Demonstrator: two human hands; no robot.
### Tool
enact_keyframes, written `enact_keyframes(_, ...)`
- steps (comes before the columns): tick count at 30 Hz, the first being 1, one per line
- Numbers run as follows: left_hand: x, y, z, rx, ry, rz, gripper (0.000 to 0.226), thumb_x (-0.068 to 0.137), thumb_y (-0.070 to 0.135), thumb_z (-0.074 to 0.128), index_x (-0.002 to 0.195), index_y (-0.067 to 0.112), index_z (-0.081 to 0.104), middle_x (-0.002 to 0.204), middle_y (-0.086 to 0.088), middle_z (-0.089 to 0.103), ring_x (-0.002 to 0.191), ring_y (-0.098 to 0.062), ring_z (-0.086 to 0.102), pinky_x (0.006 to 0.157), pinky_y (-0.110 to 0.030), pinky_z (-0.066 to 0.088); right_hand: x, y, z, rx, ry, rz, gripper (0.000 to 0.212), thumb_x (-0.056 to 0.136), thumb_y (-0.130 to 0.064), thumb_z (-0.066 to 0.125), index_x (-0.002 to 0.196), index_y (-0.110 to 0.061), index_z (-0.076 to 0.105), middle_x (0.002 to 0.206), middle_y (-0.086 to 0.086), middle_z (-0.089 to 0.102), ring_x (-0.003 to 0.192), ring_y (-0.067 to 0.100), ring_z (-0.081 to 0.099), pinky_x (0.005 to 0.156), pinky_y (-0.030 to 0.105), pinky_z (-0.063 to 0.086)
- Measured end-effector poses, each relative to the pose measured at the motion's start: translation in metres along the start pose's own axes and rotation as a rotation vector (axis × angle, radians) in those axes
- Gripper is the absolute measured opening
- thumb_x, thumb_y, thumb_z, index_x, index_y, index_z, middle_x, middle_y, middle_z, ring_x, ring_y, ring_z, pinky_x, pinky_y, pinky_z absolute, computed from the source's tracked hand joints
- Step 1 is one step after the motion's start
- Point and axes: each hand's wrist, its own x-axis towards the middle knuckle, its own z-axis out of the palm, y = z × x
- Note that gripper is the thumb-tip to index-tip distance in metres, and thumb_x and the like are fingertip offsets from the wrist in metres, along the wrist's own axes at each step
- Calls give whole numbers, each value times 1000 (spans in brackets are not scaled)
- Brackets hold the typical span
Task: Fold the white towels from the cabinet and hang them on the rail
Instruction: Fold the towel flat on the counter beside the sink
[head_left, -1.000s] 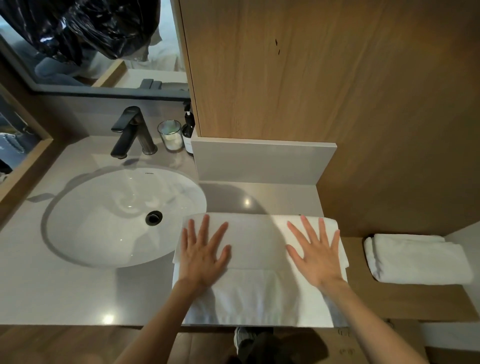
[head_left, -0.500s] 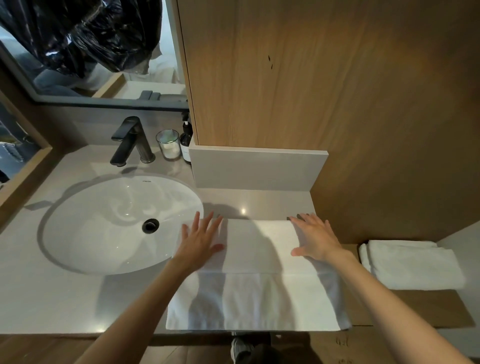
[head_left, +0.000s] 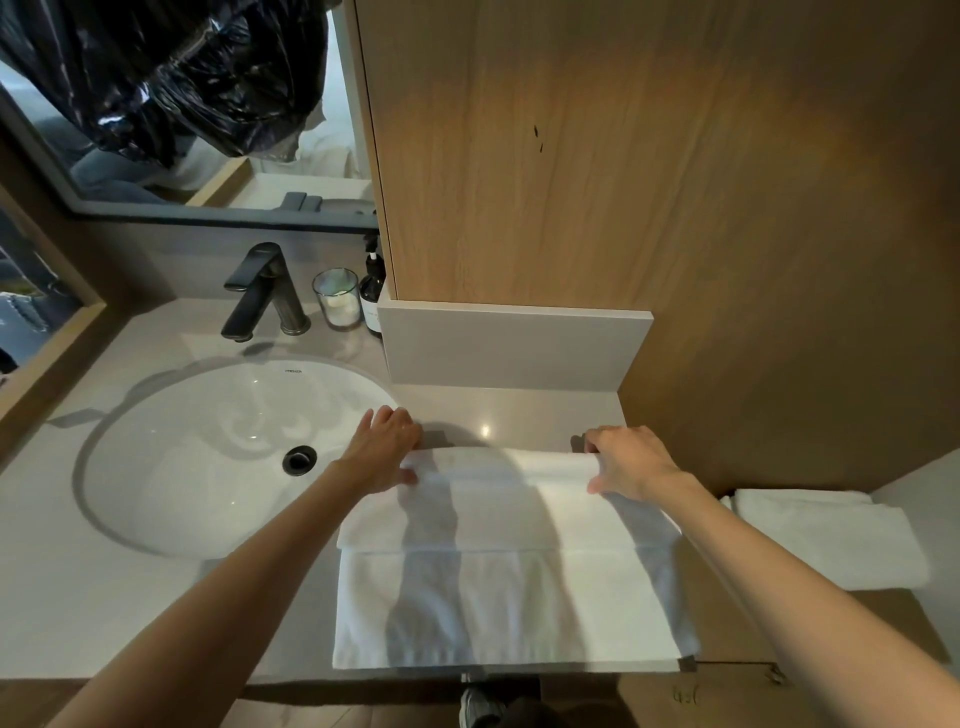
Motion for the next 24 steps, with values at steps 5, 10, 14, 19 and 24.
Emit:
enact_keyframes(5, -7, -2, -18, -121, 200, -46, 25, 88, 21, 63, 105, 11, 48, 92, -11, 65, 85, -34, 60, 65, -31, 37, -6, 5, -16, 46, 225, -23, 18, 81, -16, 61, 90, -21, 45, 98, -2, 56, 94, 22, 52, 66, 29, 30)
enact_keyframes(10, -19, -3, -16, 12, 447, -7, 38, 52, -4, 77, 78, 10, 53, 48, -5, 53, 37, -29, 47, 38, -25, 37, -17, 6, -16, 5, 398, -86, 29, 72, 2, 55, 84, -21, 41, 85, -7, 43, 82, 19, 38, 66, 31, 23)
enact_keyframes(14, -41, 12, -1, -83, 465, -9, 35, 69, -2, 65, 101, 9, 61, 80, -8, 68, 64, -31, 63, 53, -35, 53, -40, 5, 8, -18, 450, -128, 36, 65, 7, 57, 78, -20, 38, 82, -6, 49, 77, 17, 30, 64, 30, 21)
enact_keyframes(19, -74, 29, 39, -124, 505, 100, 69, 55, -1, 77, 123, 8, 62, 112, -7, 70, 103, -27, 67, 82, -40, 55, -73, 2, 42, 53, 342, -123, 44, 62, 5, 66, 94, -20, 48, 115, 1, 64, 95, 20, 41, 71, 33, 33)
enact_keyframes(24, -93, 41, 70, -105, 215, 155, 62, 64, 22, 80, 122, 16, 58, 148, -4, 44, 134, -34, 42, 101, -61, 36, -92, -2, 67, 61, 114, -78, 45, 83, -11, 62, 125, -21, 49, 156, -6, 29, 140, 20, 28, 112, 34, 26)
